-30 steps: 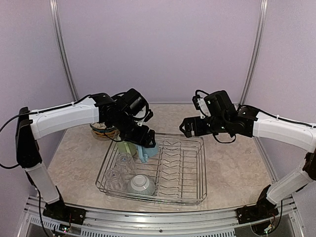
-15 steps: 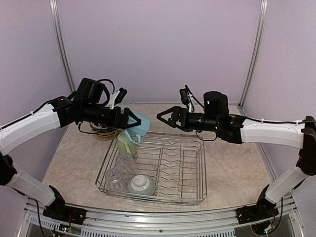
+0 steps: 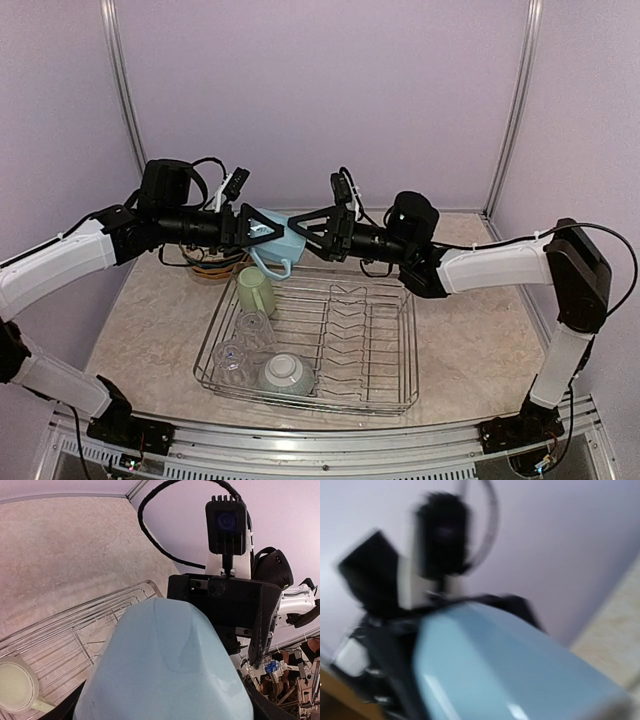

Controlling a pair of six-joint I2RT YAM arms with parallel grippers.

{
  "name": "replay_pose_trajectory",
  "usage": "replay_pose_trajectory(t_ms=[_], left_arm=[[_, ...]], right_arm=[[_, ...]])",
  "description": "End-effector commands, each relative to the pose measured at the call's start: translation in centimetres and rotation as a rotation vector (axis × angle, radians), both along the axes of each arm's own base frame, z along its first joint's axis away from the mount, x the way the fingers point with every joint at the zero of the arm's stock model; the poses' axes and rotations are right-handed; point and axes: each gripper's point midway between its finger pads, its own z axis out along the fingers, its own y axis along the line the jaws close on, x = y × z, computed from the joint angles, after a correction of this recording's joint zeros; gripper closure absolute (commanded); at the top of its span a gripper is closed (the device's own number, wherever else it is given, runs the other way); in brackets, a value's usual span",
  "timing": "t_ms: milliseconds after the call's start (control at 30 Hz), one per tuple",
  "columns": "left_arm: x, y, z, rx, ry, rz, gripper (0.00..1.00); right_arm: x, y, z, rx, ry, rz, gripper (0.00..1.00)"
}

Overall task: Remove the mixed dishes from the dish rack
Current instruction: Pass from the left arm to the right

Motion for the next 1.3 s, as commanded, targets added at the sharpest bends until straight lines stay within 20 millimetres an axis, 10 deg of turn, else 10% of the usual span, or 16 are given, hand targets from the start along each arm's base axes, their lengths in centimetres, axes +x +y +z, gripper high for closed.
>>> replay_pose_trajectory(t_ms=[0,667,833,967,1267], left_arm=[[-0.5,-0.6,3.8,-0.121,-0.091,-0.063,0.63],[-0.9,-0.8,3.6,-0.148,-0.093,-0.085,0.64],[-1.1,-0.7,3.6,-0.154,-0.096,-0.096,0.42],[-1.0,-0.4,3.3,-0.140,-0.111,-0.070,0.05],[-0.7,0.2,3.4,-0.115,-0.119,-0.028,0.01]], right_arm=[[-1.8,0.5,3.5,0.169,-0.020,0.108,0.42],[-3.4,-0.7,5.7,0.302,-0.042,0.150,1.00],[-3.1,-1.3,5.9,0.307,-0.052,0.114,1.00],[-2.7,-1.8,5.8,0.284,-0.065,0.076,1.00],[-0.8,-5.5,4.7,0.190,-0.083,-0.062,1.00]])
